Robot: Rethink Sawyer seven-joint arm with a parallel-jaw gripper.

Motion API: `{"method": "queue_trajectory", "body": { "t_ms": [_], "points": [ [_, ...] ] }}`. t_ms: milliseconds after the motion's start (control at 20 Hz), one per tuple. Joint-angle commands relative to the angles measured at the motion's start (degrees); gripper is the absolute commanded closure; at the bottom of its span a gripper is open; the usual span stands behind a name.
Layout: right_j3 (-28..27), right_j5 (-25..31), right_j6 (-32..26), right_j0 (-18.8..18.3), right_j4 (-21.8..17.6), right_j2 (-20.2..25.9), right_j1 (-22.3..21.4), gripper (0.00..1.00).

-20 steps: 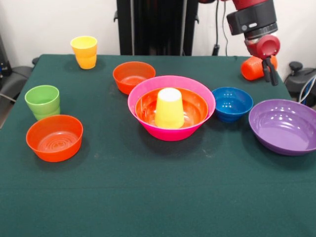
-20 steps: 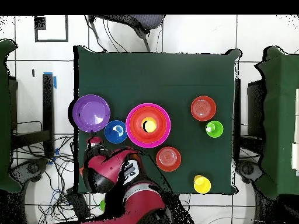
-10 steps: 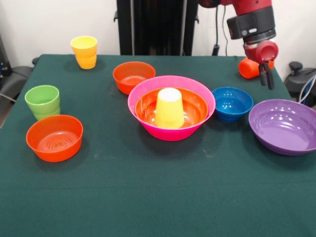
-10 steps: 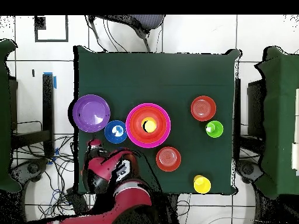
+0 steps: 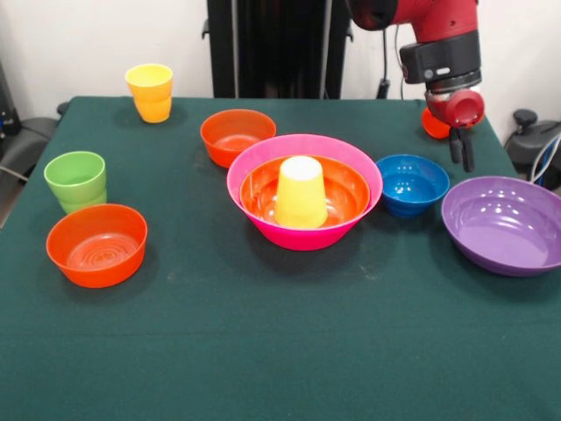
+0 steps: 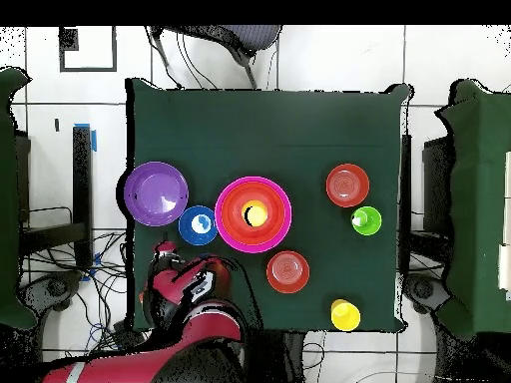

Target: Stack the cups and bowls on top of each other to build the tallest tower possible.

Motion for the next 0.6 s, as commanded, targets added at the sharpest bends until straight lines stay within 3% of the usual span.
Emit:
{"method": "queue_trajectory", "body": {
  "t_ms": [50, 600],
  "points": [
    [-6.24, -1.88, 12.95, 0.83, 3.77, 0.86, 1.20, 0.00],
    [-6.38, -1.21, 13.51, 0.69, 5.06, 2.17, -1.35, 0.00]
  ]
}}
